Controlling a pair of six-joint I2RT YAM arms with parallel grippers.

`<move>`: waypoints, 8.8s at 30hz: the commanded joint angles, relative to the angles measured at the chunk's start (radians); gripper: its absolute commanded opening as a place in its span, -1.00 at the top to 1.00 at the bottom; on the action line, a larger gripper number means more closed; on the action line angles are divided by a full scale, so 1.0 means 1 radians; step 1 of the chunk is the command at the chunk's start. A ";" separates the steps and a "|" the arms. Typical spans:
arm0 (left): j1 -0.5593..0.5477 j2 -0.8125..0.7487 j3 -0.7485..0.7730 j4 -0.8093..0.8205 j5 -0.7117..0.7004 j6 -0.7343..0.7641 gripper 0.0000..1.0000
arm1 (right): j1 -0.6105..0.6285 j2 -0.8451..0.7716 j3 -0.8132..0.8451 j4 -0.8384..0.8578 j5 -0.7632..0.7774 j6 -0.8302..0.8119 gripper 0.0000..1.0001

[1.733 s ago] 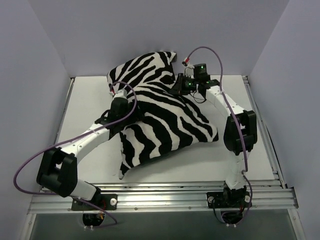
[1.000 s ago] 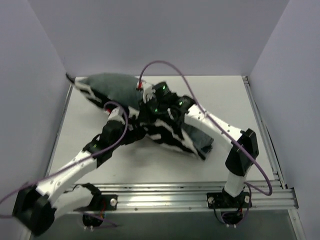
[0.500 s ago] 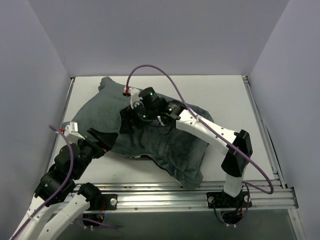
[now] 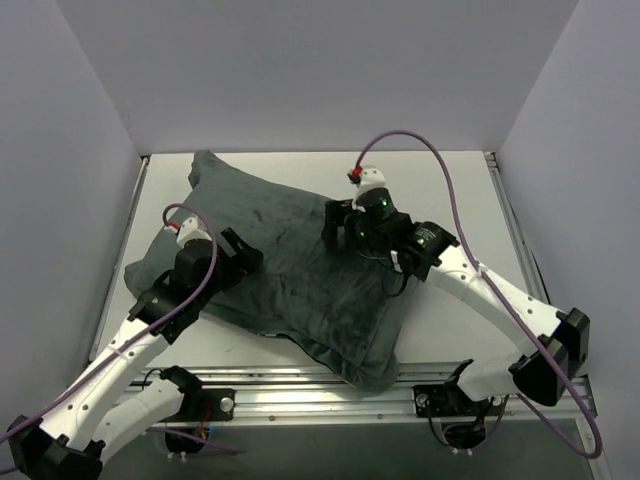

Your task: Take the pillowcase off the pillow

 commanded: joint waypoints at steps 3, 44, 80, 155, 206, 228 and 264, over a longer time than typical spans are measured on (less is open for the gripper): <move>0.107 0.142 -0.006 0.206 0.087 0.050 -0.88 | -0.035 -0.113 -0.267 0.114 0.069 0.100 -0.62; -0.219 0.291 0.310 0.209 0.156 1.019 -0.88 | -0.325 -0.147 -0.348 0.226 0.062 0.187 -0.96; -0.440 0.671 0.425 0.564 -0.430 1.313 -0.88 | -0.483 -0.181 -0.590 0.476 -0.326 0.217 -0.86; -0.005 0.533 0.230 0.168 -0.111 0.573 0.78 | -0.724 -0.120 -0.702 0.394 -0.397 0.238 0.50; -0.014 0.459 0.247 0.063 -0.142 0.604 0.67 | -0.515 0.197 -0.576 0.824 -0.681 0.256 1.00; -0.274 0.424 0.540 0.056 -0.099 0.692 -0.46 | -0.380 0.045 -0.484 0.979 -0.708 0.346 1.00; -0.368 0.798 0.618 0.019 -0.295 0.578 -0.82 | -0.301 0.026 -0.456 0.869 -0.623 0.220 1.00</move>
